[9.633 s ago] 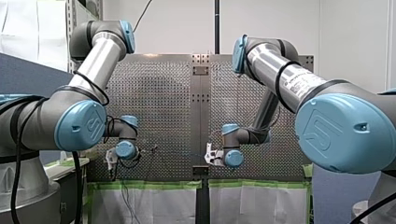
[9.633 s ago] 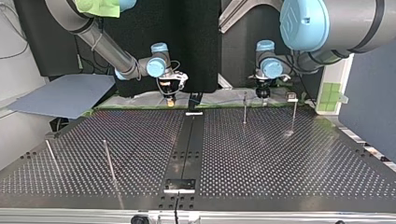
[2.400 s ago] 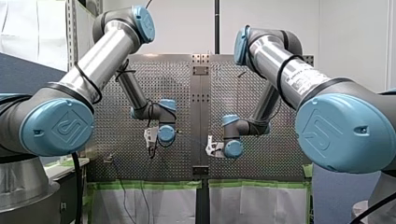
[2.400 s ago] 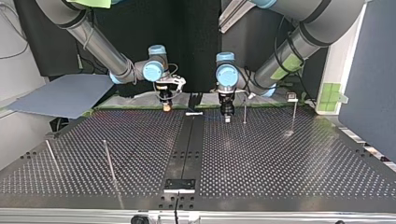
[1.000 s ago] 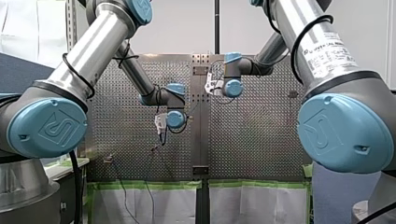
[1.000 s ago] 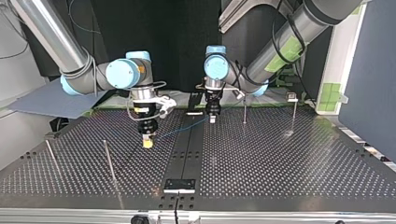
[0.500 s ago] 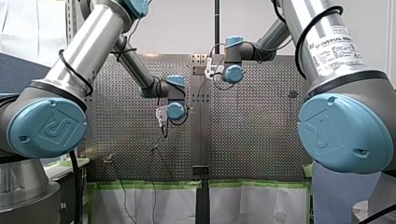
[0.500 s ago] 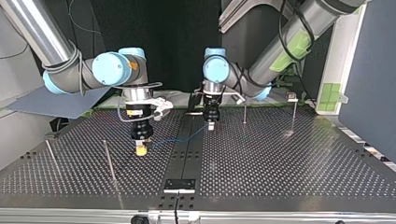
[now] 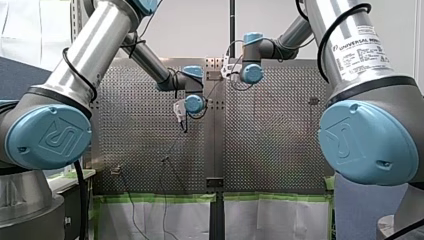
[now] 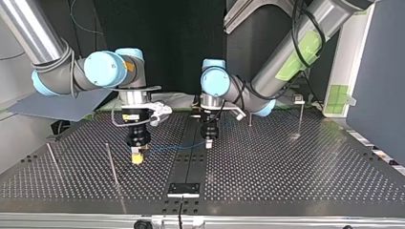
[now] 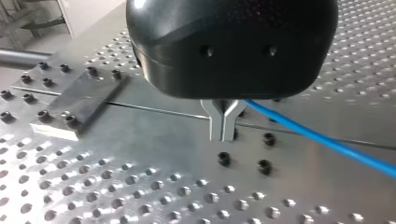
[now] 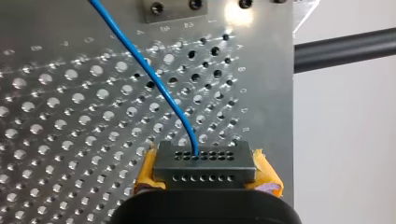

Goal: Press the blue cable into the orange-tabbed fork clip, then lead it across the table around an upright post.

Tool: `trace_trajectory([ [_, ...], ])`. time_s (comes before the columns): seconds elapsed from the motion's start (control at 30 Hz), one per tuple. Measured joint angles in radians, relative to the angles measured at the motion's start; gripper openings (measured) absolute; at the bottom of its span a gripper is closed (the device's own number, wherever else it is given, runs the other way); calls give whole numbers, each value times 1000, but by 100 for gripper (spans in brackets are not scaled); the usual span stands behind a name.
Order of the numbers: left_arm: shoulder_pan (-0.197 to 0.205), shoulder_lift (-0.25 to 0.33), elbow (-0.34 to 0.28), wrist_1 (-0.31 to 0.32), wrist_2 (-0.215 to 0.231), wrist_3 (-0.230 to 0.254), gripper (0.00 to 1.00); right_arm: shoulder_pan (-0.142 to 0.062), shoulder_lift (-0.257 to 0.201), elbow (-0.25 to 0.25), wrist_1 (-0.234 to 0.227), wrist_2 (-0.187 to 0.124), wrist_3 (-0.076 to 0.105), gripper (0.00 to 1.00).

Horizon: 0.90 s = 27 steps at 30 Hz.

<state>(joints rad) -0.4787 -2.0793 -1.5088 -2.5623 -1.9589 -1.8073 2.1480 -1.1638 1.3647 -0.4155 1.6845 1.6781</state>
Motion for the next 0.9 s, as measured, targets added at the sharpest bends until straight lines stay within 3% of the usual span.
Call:
trace_trajectory([
  [0.47,-3,-1,103,-41,36,-54,0,-22,-25,-7,12,-1,4,0],
  [0.9,12,-1,124,-43,96,-115,0,-45,-41,-7,19,-2,7,0],
])
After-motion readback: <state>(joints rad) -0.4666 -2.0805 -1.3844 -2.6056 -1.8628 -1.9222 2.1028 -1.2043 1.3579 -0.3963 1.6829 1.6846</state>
